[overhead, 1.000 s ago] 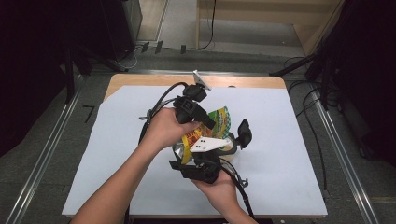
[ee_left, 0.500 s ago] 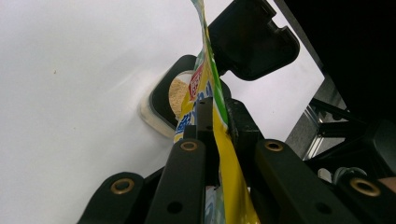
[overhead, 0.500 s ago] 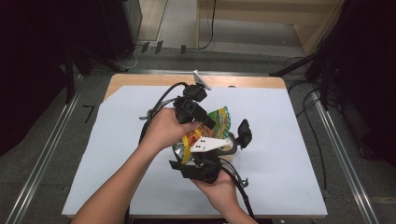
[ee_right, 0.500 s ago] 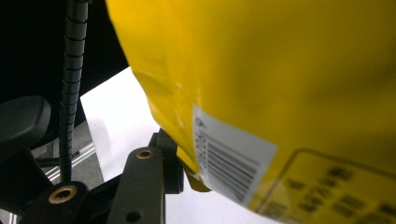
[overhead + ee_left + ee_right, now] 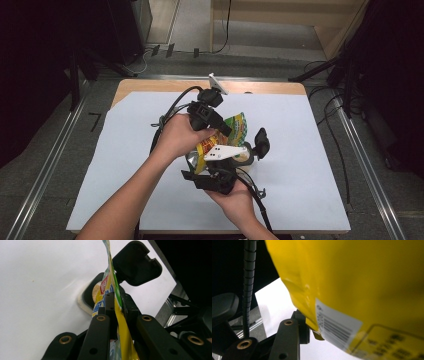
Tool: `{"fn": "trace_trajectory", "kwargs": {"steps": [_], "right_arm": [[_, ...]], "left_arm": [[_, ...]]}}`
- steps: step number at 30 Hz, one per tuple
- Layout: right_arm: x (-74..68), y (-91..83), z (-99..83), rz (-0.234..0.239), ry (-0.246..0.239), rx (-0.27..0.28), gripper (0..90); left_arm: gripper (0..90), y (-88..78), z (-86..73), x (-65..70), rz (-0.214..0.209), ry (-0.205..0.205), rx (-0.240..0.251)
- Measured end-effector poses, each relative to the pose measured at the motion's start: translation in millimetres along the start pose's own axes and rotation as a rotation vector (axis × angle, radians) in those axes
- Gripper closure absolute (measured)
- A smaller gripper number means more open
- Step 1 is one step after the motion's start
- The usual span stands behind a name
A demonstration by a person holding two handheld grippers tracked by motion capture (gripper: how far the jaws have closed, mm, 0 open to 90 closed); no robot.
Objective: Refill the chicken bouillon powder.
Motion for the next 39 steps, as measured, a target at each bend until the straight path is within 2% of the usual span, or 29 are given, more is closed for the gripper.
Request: {"fn": "trace_trajectory", "kwargs": {"steps": [8,18,27,30,39], "right_arm": [[3.0,-2.1,-0.4,0.003,0.014,0.011,62.7],[2.9,-1.6,-1.3,-0.003,0.007,0.015,62.7],[3.0,-1.2,-1.8,-0.009,-0.002,0.017,62.8],[2.9,-1.2,-1.9,-0.012,-0.007,0.015,63.0],[2.5,-1.2,-2.4,-0.013,-0.009,0.018,63.2]], "left_arm": [[85.6,1.9,4.2,3.5,0.004,0.007,-0.008],[85.4,2.6,4.2,6.3,0.007,0.013,-0.012],[85.4,3.3,4.5,6.6,-0.014,0.002,-0.017],[85.0,3.3,4.6,5.7,-0.04,-0.01,-0.033],[84.6,4.0,4.7,6.8,-0.045,-0.014,-0.031]]}}
Point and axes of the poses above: each handheld gripper's, and its own axes: y roughly forward along the jaws, z roughly out of its top, x roughly to its right, the point moved 4 cm from there along y, roughly forward along the jaws, and after that the axes turned 10 degrees about -x, right-handed, at the moved point
